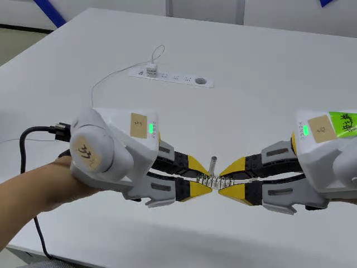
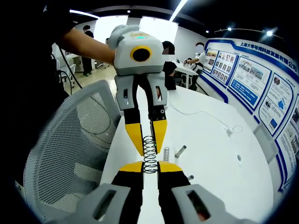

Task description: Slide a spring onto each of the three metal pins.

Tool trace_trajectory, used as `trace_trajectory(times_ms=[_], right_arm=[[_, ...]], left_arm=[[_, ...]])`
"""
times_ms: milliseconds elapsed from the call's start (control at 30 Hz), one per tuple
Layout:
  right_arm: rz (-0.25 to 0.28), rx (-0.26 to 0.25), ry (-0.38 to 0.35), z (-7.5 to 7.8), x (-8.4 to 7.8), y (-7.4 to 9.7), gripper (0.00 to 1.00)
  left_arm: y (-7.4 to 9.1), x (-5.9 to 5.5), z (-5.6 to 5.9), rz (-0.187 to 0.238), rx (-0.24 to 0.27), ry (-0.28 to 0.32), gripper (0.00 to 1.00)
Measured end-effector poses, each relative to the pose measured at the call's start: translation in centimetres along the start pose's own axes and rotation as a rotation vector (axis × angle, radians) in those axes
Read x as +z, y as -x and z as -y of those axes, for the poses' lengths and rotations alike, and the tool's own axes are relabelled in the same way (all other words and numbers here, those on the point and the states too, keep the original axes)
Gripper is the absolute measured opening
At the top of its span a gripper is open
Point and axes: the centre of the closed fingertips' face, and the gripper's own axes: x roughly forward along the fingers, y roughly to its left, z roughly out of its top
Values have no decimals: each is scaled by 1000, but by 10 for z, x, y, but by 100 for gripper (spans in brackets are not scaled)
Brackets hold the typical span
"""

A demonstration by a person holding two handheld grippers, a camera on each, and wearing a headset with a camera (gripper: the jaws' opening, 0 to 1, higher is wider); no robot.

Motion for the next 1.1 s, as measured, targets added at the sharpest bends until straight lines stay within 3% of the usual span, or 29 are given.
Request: trace_trajectory(times_ms=[100,233,467,867,1100], right_arm=[[0,1,18,-1,4,2,11],[104,36,-57,-4,22,7,11],[126,31,-52,-2,30,6,11],[237,12,-105,5,55,8,11],[264,13,-135,5,62,7,10]], left_arm=[[0,-1,1,-6,0,-5,10],[0,-5,2,-23,-3,-7,10],[-2,-7,0,-37,11,-7,10],[-1,3,-4,16,39,54,10],[-3,8,-3,46,41,63,10]])
